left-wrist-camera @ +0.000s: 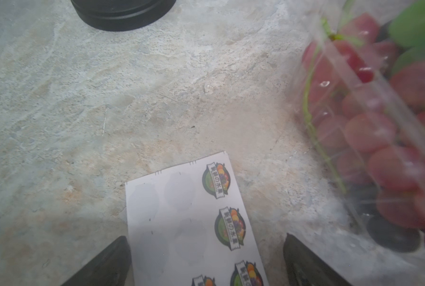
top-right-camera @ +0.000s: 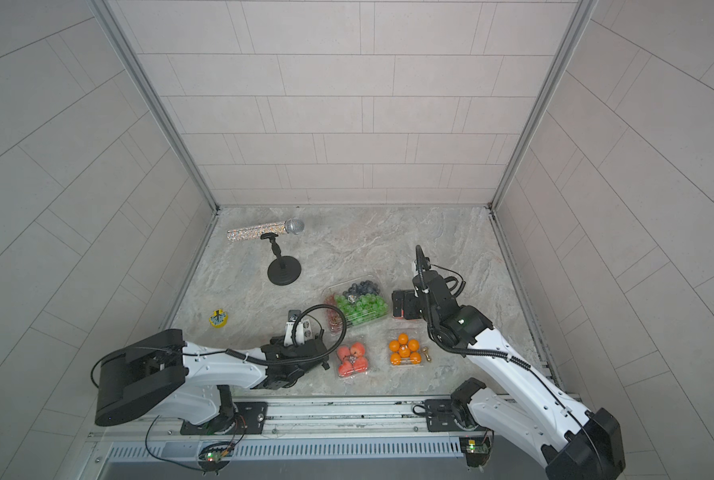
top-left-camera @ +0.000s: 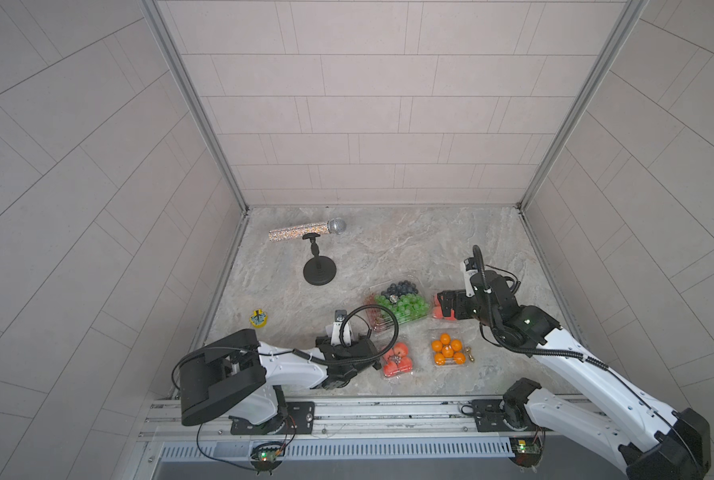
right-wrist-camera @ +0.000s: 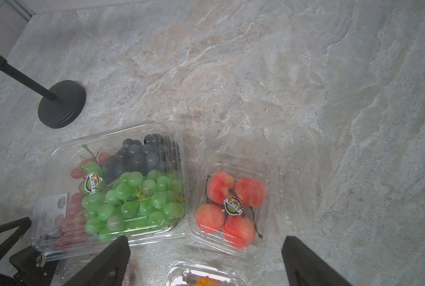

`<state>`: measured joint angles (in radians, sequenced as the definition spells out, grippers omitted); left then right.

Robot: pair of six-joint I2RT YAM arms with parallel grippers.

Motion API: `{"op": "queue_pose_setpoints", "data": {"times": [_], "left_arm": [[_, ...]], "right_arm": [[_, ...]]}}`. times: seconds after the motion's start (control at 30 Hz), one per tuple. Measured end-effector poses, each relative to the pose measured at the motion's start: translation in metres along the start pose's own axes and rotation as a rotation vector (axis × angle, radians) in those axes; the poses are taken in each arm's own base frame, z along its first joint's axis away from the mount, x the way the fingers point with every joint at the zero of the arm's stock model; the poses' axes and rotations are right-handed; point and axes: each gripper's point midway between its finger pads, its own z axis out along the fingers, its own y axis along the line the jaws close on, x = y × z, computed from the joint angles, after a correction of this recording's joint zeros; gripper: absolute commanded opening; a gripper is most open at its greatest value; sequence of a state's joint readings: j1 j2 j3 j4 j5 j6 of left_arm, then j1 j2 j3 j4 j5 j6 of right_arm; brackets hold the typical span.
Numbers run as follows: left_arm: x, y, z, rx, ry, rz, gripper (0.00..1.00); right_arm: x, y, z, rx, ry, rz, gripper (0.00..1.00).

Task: Label fruit boxes
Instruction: Pick up the label sticker from the center of the board.

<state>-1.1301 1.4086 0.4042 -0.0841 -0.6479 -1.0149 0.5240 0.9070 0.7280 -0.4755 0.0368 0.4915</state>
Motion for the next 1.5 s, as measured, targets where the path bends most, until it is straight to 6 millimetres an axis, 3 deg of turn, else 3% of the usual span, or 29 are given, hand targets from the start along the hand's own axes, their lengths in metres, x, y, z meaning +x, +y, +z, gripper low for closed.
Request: {"op": "queue_pose_setpoints", "data": {"times": [0.17,0.4,0.5,0.63,0.73,1.0,1.1,1.27,1.4,1.5], "left_arm": [[0.008,0.012,-0.008,-0.001,0.060,0.010,1.00],[0.011,0.015,-0.004,-0.011,0.046,0.006,0.98],[0.009,0.013,-0.003,-0.003,0.035,0.004,0.87],[0.009,0.014,-0.003,0.005,0.027,0.008,0.55],[0.008,0.015,-0.004,0.005,0.026,0.012,0.44],[0.007,0.020,-0.013,0.023,0.052,0.010,0.39],[-0.008,0.015,-0.024,0.076,0.011,-0.012,0.37],[-0.059,-0.001,-0.060,0.256,-0.145,-0.078,0.36],[-0.098,-0.015,-0.096,0.434,-0.290,-0.096,0.36],[-0.118,-0.029,-0.120,0.552,-0.374,-0.076,0.36]], "right_arm": [[0.000,0.003,-0.002,-0.019,-0.003,0.001,1.00],[-0.004,0.008,-0.010,-0.053,-0.025,0.005,0.99],[-0.004,0.009,-0.010,-0.057,-0.025,0.004,0.99],[-0.003,0.011,-0.011,-0.063,-0.025,0.001,0.99],[-0.004,0.010,-0.013,-0.066,-0.033,0.002,0.98],[-0.004,0.017,-0.017,-0.101,-0.045,0.002,0.97],[-0.005,0.026,-0.018,-0.147,-0.052,0.001,0.96],[-0.004,0.051,-0.025,-0.285,-0.076,0.007,0.94],[-0.005,0.085,-0.034,-0.474,-0.124,0.003,0.94],[-0.006,0.113,-0.037,-0.607,-0.139,-0.011,0.86]]}}
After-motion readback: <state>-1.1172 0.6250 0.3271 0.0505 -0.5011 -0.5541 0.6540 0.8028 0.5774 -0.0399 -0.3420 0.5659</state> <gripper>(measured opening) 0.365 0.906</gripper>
